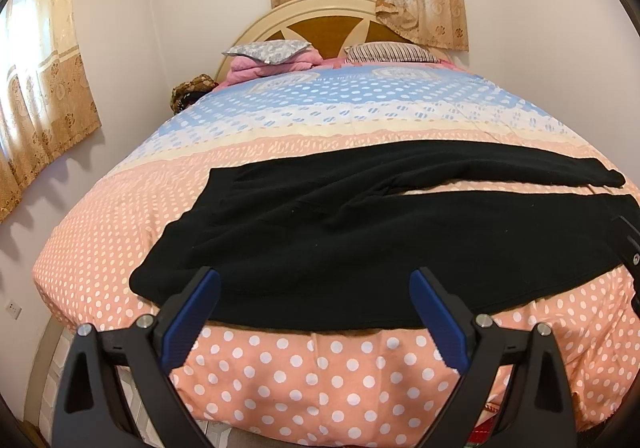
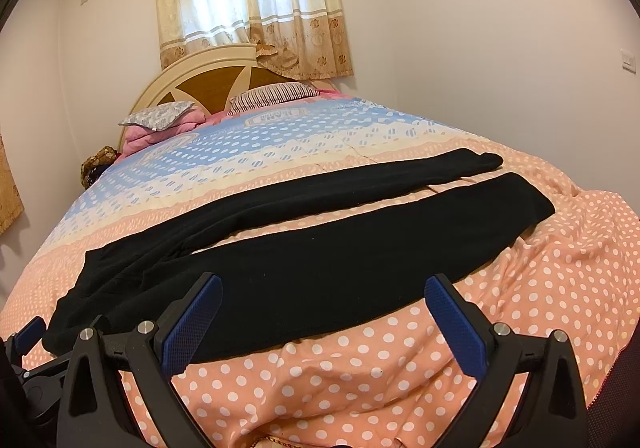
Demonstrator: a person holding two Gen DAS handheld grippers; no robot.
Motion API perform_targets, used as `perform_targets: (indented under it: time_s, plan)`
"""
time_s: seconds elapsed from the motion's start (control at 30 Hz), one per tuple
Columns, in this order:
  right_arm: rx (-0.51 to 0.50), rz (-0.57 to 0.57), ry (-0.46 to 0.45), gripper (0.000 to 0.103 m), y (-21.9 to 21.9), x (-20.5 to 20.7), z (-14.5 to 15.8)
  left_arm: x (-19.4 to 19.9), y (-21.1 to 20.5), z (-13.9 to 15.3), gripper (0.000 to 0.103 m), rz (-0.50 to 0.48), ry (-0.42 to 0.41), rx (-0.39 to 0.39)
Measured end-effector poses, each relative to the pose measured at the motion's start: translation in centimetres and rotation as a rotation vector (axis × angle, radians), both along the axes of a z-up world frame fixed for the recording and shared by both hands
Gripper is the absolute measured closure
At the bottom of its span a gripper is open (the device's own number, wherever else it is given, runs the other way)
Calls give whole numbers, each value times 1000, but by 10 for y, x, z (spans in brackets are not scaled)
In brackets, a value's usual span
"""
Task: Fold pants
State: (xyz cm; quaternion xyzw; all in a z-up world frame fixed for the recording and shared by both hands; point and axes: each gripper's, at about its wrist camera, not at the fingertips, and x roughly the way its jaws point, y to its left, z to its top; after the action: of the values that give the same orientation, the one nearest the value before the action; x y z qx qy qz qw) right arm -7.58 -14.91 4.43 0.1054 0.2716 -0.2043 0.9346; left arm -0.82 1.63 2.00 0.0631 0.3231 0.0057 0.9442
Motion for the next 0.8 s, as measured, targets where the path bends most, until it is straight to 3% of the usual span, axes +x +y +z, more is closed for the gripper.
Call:
perform_targets:
  time_s: [0.8]
  plan:
    - [10,5,20,1,0,5,-6,6,4,-10,5,6,42,-10]
